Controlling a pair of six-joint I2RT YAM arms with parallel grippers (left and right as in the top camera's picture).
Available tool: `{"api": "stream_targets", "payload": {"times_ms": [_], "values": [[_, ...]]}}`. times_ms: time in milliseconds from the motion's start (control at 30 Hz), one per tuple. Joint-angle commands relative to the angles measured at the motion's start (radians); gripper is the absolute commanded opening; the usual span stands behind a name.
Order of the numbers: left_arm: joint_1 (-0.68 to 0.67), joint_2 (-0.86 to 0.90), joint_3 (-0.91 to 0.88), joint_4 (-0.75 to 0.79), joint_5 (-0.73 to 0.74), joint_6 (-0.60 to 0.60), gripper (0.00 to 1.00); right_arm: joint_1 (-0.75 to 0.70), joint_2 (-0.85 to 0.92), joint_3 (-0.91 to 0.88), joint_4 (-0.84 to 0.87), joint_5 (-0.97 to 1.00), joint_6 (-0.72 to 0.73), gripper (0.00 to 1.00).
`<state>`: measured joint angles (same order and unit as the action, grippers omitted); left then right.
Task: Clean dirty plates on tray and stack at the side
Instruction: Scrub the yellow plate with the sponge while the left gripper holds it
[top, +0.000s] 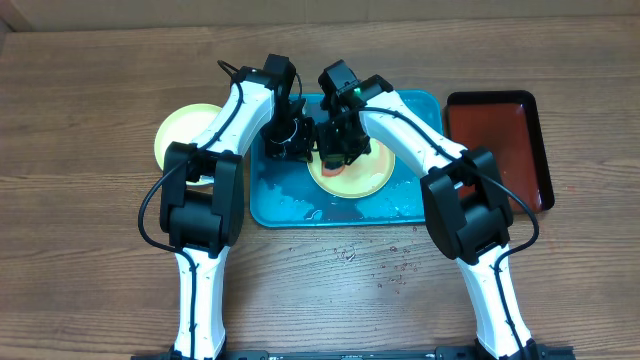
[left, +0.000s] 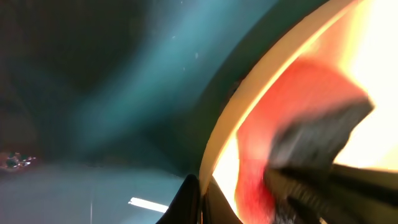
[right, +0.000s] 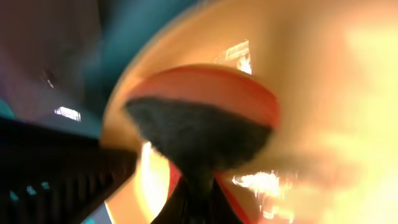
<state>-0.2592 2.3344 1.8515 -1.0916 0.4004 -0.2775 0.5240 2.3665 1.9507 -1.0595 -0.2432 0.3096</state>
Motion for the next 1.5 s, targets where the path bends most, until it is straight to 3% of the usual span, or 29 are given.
{"api": "stream_targets", "payload": {"times_ms": [0,367,667,900,1033,1233,1467], "values": [[-0.013,0.007,-0.003,0.014,0.011,0.02,0.04,0.022,0.018,0.012,-0.06,-0.039,0.001,0.04],[-0.007,0.007,-0.003,0.005,0.012,0.028,0.04,-0.109,0.018,0.012,-0.226,0.051,-0.03,0.04],[-0.006,0.007,-0.003,-0.004,0.011,0.035,0.04,-0.232,0.018,0.013,-0.151,0.084,-0.029,0.04],[-0.006,0.007,-0.003,-0.007,0.011,0.039,0.04,-0.186,0.018,0.012,0.003,-0.097,-0.028,0.04],[-0.006,0.007,-0.003,-0.007,0.011,0.039,0.04,-0.115,0.018,0.012,0.048,-0.103,-0.017,0.04],[-0.005,0.007,-0.003,-0.006,0.011,0.039,0.04,-0.042,0.018,0.012,-0.007,-0.074,0.062,0.04],[-0.003,0.007,-0.003,-0.007,0.011,0.039,0.04,-0.085,0.018,0.012,-0.105,-0.072,0.065,0.04]]}}
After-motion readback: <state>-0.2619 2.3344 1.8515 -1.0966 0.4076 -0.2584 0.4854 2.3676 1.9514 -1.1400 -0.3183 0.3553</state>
